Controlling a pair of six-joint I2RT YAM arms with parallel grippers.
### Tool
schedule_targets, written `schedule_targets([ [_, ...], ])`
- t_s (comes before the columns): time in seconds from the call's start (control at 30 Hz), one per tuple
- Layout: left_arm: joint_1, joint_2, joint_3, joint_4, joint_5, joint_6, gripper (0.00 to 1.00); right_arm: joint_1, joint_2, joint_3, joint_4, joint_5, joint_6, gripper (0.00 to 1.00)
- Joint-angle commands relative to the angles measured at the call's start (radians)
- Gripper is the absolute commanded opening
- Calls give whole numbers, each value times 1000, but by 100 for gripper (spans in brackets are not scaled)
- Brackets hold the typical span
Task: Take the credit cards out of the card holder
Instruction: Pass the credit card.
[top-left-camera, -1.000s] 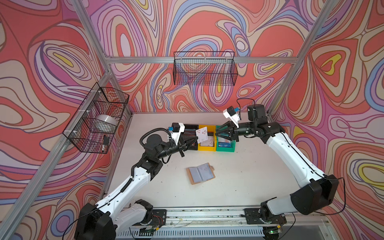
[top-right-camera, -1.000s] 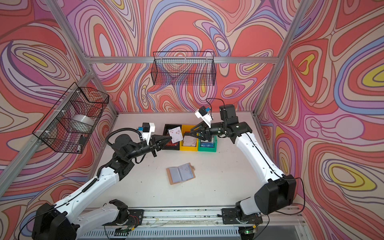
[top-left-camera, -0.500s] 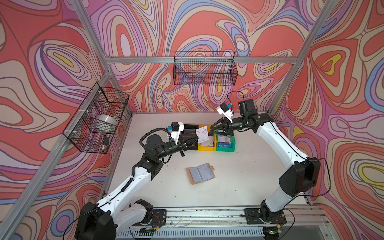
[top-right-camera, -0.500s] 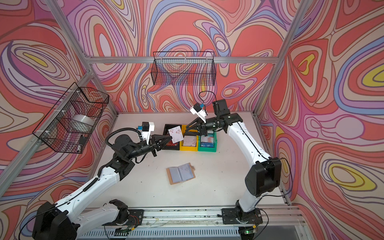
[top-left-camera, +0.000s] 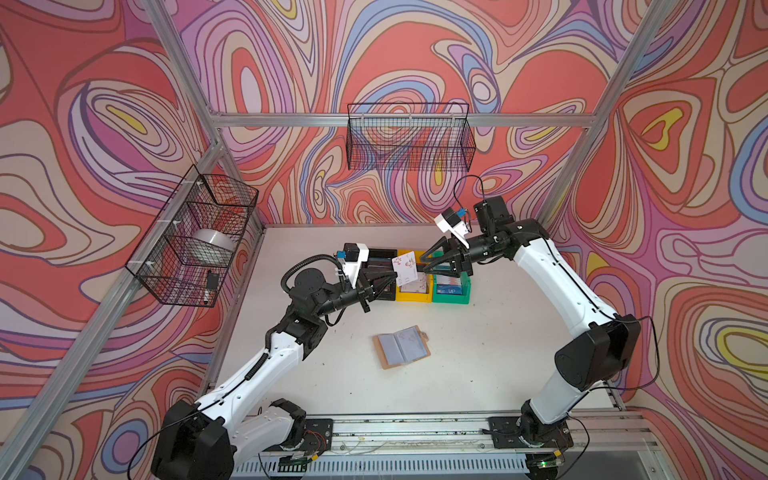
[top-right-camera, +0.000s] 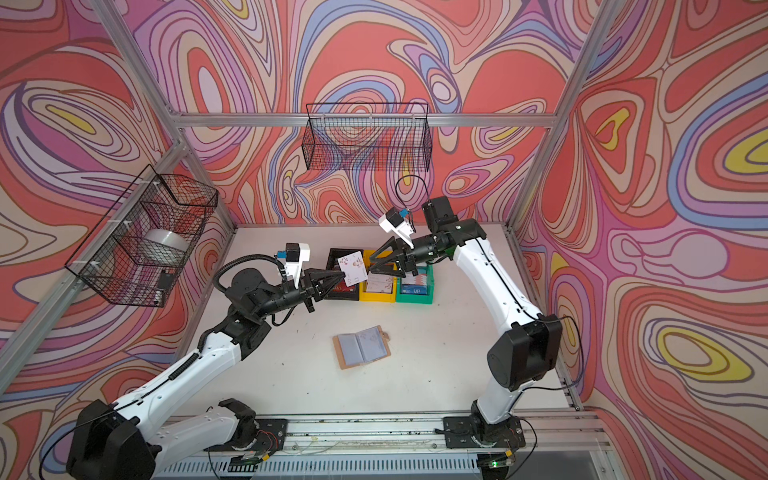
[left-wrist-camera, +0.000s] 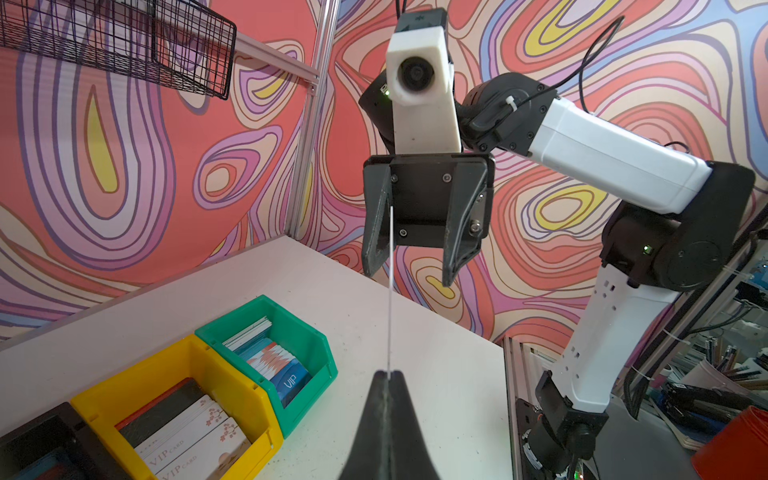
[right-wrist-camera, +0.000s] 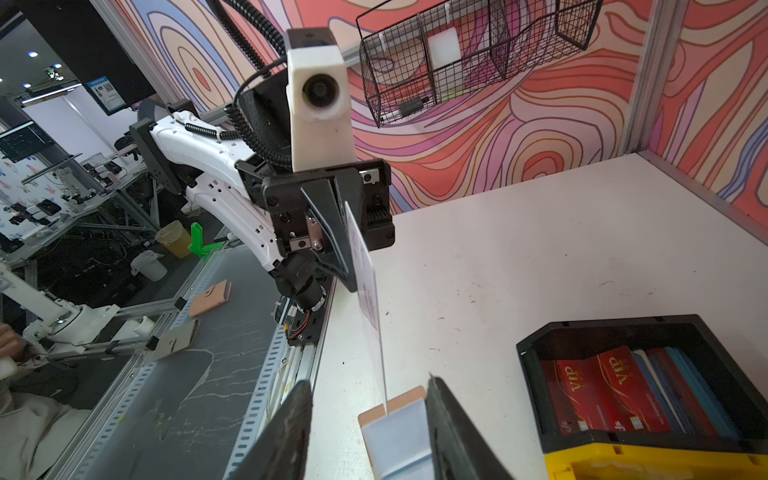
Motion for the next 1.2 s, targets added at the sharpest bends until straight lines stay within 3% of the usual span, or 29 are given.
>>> schedule_targets([
  [0.0, 4, 1, 4, 52, 12, -15, 0, 21, 25, 16, -35, -23, -35, 49],
  [0.53, 4, 18, -3, 75, 16, -31, 0, 58, 92, 59, 44, -16, 40, 44],
  [0.67, 4, 21, -7, 81, 15, -34, 0, 59, 109, 74, 39, -21, 47, 35],
  [0.93, 4, 25, -16, 85, 12, -35, 0, 61, 111, 101, 36, -34, 47, 31],
  [1.17, 4, 22, -19, 83, 7, -34, 0, 62, 109, 111, 30, -45, 50, 21],
])
